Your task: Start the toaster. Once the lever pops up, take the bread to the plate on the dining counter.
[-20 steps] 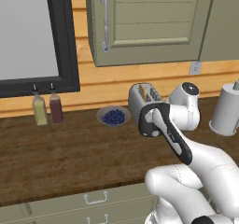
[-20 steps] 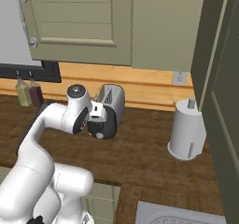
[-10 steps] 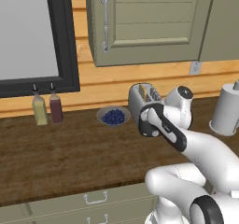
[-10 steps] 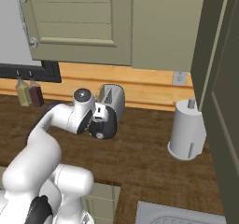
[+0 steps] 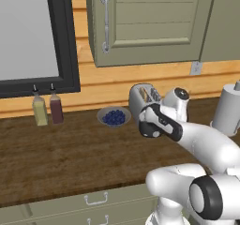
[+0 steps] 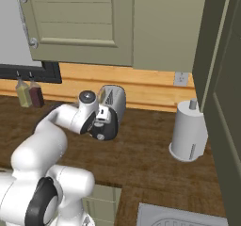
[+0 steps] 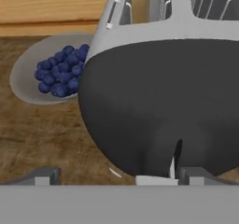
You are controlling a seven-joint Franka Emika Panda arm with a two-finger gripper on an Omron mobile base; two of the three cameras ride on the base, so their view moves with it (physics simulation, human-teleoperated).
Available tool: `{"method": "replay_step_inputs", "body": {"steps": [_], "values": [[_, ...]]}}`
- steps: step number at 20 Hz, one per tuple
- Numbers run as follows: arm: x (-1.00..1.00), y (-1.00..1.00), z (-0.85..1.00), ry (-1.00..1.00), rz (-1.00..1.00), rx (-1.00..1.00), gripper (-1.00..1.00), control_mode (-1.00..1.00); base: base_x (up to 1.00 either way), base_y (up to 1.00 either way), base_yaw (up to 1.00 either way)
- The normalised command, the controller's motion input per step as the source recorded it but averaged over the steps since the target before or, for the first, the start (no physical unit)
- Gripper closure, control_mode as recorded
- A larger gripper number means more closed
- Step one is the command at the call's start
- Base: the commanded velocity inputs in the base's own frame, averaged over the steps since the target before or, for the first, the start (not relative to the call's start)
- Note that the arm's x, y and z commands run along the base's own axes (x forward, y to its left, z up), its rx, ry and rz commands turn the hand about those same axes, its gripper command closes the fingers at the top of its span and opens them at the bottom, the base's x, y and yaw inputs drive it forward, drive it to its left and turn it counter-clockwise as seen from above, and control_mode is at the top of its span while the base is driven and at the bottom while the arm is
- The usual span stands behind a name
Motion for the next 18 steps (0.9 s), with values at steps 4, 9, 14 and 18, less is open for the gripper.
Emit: {"method": "replay_step_inputs", "body": {"steps": [4, 9, 14, 18], "values": [[-0.15, 0.10, -0.66, 0.00, -0.01, 0.00, -1.00, -1.00, 0.00, 0.00, 0.00], [-0.29, 0.02, -0.94, 0.02, -0.03, 0.00, -1.00, -1.00, 0.00, 0.00, 0.00], [-0.42, 0.02, -0.55, 0.02, -0.07, 0.00, -1.00, -1.00, 0.00, 0.00, 0.00], [-0.89, 0.00, 0.79, -0.18, -0.10, 0.02, -1.00, -1.00, 0.00, 0.00, 0.00]]}}
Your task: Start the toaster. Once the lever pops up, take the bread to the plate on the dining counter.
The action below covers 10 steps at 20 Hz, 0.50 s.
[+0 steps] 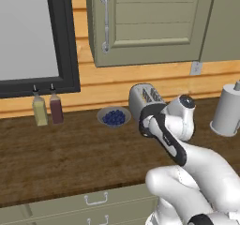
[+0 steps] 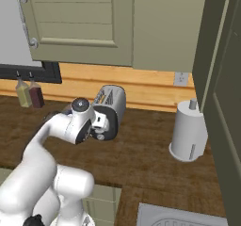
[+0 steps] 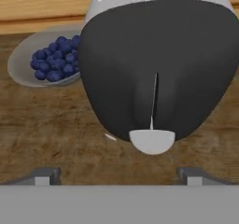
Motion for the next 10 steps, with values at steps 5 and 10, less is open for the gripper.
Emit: {"method": "replay_step_inputs", "body": {"steps": [5, 10], "values": [[-0.52, 0.00, 1.00, -0.14, -0.15, 0.01, -1.00, -1.00, 0.00, 0.00, 0.00], [-0.09, 0.00, 1.00, -0.02, -0.19, 0.00, -1.00, -1.00, 0.00, 0.00, 0.00]]}}
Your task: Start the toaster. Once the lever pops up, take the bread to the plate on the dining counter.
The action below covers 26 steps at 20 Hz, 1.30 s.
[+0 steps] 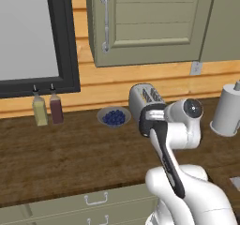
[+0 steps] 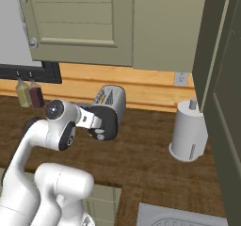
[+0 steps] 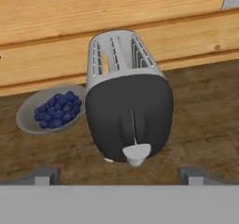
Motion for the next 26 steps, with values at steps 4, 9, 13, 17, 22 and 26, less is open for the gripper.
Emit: {"method": "replay_step_inputs", "body": {"steps": [4, 9, 13, 17, 22, 26], "values": [[0.00, -0.11, 1.00, 0.05, -0.16, 0.03, -1.00, -1.00, 0.00, 0.00, 0.00], [-0.15, -0.35, 0.94, 0.14, -0.07, 0.08, -1.00, -1.00, 0.00, 0.00, 0.00], [-0.50, -0.37, 0.46, 0.23, 0.00, 0.10, -1.00, -1.00, 0.00, 0.00, 0.00], [-0.49, -0.14, 0.14, 0.25, 0.01, 0.06, -1.00, -1.00, 0.00, 0.00, 0.00], [-0.22, 0.00, 0.00, 0.09, 0.00, 0.00, -1.00, -1.00, 0.00, 0.00, 0.00], [0.00, 0.00, 0.00, 0.02, 0.00, 0.00, -1.00, -1.00, 0.00, 0.00, 0.00]]}}
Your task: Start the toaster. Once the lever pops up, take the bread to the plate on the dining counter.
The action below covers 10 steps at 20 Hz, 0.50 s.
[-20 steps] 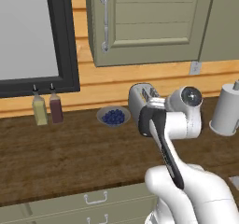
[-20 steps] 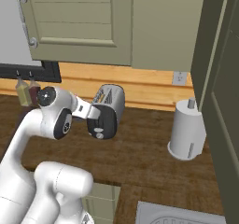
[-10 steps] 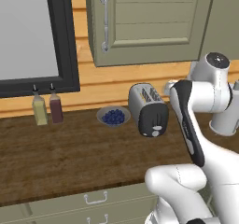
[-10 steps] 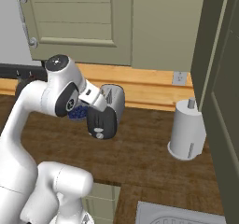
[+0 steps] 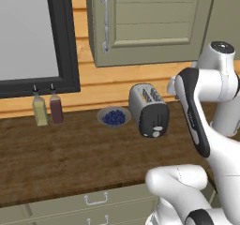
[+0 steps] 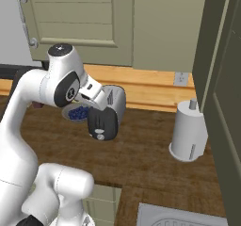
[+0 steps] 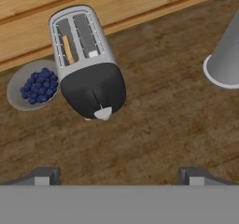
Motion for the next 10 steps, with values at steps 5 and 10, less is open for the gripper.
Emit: {"method": "replay_step_inputs", "body": {"steps": [5, 10], "values": [[0.00, 0.00, 0.00, 0.00, 0.00, 0.00, -1.00, -1.00, 0.00, 0.00, 0.00], [0.00, 0.00, 0.00, 0.00, 0.00, 0.00, -1.00, -1.00, 0.00, 0.00, 0.00]]}}
